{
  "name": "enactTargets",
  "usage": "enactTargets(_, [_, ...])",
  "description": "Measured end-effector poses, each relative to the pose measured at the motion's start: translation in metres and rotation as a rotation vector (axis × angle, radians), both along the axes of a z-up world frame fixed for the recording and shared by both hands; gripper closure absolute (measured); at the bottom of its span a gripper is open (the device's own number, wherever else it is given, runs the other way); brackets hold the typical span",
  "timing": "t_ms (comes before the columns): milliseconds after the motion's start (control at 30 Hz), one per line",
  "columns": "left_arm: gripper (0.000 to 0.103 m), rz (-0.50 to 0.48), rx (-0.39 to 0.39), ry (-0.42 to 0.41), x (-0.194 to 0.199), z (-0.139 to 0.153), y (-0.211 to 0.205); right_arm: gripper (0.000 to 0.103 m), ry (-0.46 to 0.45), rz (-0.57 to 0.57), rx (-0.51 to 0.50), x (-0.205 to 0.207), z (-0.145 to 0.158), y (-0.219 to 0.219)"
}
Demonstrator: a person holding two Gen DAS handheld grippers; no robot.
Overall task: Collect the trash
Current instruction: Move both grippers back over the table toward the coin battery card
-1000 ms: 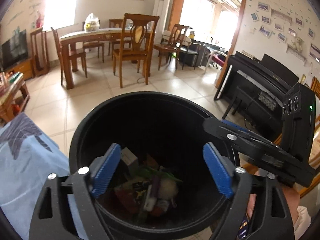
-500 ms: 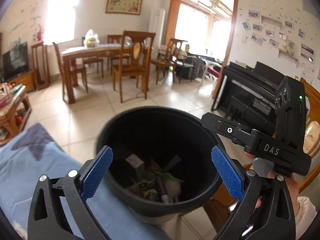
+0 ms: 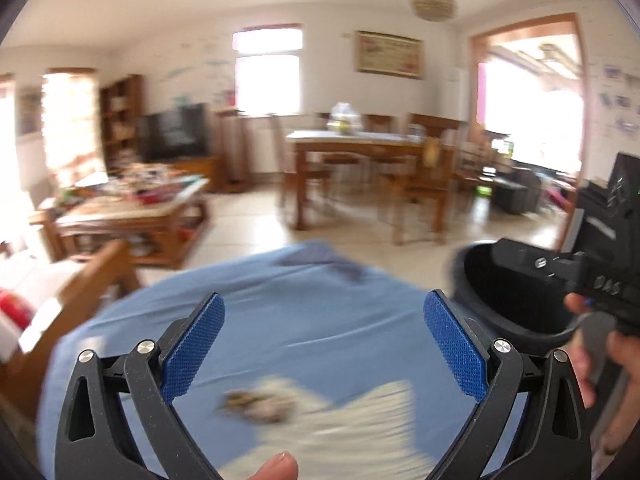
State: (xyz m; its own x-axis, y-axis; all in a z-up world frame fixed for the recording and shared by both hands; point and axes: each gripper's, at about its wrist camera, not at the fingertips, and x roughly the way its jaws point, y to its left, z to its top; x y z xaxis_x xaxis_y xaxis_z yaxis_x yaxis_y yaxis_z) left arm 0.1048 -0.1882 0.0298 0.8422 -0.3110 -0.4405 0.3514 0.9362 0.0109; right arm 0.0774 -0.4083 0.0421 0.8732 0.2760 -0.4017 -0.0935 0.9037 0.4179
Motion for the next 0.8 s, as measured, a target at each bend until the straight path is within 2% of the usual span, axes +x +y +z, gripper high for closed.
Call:
enactTargets(167, [0.005, 0.144, -0.017, -0.008, -0.007, -0.001, 0.076, 0.005, -0.008, 0.103, -0.086, 0.017, 0.007, 0.085])
enactTargets(400, [0.005, 0.345, -0.07, 0.042, -0.005, -0.007, 0.145, 0.005, -0.037, 0.136, -0.221, 0.018, -0.002, 0.156])
enactTargets(633, [0.005, 0.372, -0.075, 0.053, -0.002, -0.01, 0.165, 0.005, -0.021, 0.166, -0.271, 0.019, -0.013, 0.172])
enactTargets(800, [0.005, 0.376, -0.073, 0.065, 0.001, -0.018, 0.157, 0.005, -0.094, 0.143, -0.308, 0.005, -0.01, 0.177])
